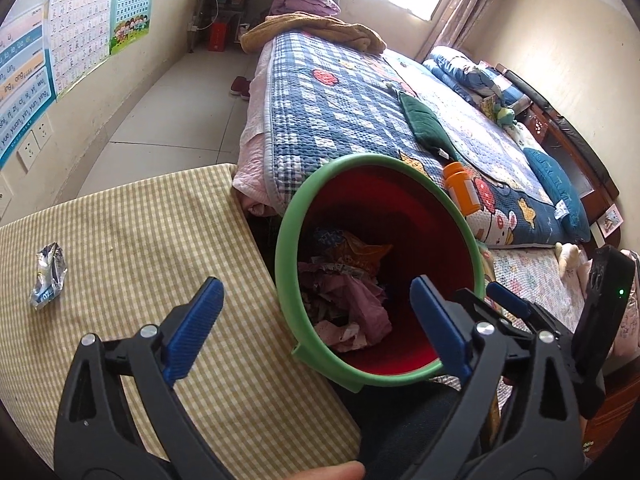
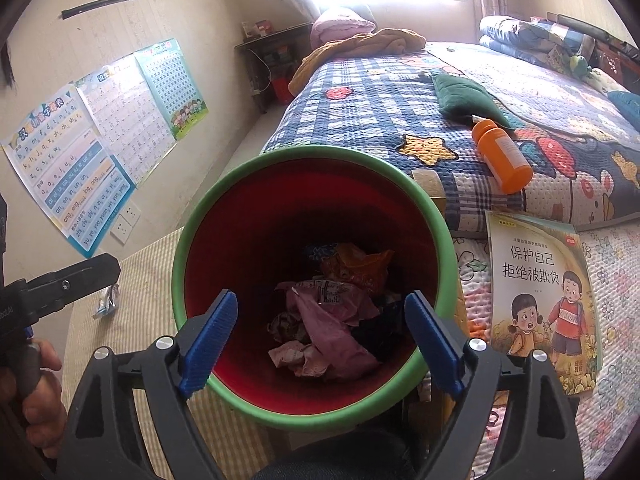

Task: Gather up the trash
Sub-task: 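Move both open tools back over the yellow and silver wrappers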

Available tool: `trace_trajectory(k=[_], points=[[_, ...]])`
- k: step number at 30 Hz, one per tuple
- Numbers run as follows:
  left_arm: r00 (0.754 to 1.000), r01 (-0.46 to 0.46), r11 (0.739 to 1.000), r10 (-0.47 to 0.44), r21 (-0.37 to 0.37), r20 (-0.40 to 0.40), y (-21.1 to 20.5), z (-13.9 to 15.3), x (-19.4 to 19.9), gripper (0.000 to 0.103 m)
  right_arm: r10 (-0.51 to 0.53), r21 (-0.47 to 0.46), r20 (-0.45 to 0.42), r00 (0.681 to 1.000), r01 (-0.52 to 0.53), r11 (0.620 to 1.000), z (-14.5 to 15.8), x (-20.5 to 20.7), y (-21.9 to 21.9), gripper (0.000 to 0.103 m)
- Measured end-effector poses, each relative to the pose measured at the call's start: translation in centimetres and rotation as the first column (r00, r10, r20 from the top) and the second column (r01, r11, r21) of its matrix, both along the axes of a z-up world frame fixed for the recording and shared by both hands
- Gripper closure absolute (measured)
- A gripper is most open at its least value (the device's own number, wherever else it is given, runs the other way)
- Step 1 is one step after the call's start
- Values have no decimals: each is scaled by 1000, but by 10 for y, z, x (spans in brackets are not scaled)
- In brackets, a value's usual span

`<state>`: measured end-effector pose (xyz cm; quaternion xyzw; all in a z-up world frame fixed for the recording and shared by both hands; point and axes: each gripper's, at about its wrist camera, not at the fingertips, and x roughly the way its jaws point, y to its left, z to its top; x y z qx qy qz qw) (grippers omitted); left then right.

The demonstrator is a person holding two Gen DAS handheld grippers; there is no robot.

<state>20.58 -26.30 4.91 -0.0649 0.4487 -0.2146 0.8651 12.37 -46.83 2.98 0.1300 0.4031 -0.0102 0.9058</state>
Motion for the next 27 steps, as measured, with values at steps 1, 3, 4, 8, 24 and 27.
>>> trace_trajectory(k=[1,3,4,8,24,27], points=[[1000,-8,1000,8,0,1,6,1,-3,8,7,-4,1,1000,-7,1000,2,-1,4,15],[1000,-28,1000,28,2,7,18,3,-8,6,22,-11,4,1000,-22,1000,5,-4,15,14],[999,-39,999,39,1,10,25,4,-11,6,33,-14,4,999,-33,999,7,-5,21,14],[996,-90,996,90,0,5,58,6,-24,6,79,-24,3,997,-79,997,12,-9,47,13],[957,-291,957,291,20,-5,201,2,-78,6,292,-76,-31,956,-293,953,10,-20,174,13],[949,-315,949,315,24,-2,222,2,-87,6,331,-71,-42,943,-334,940,7,-20,197,13]])
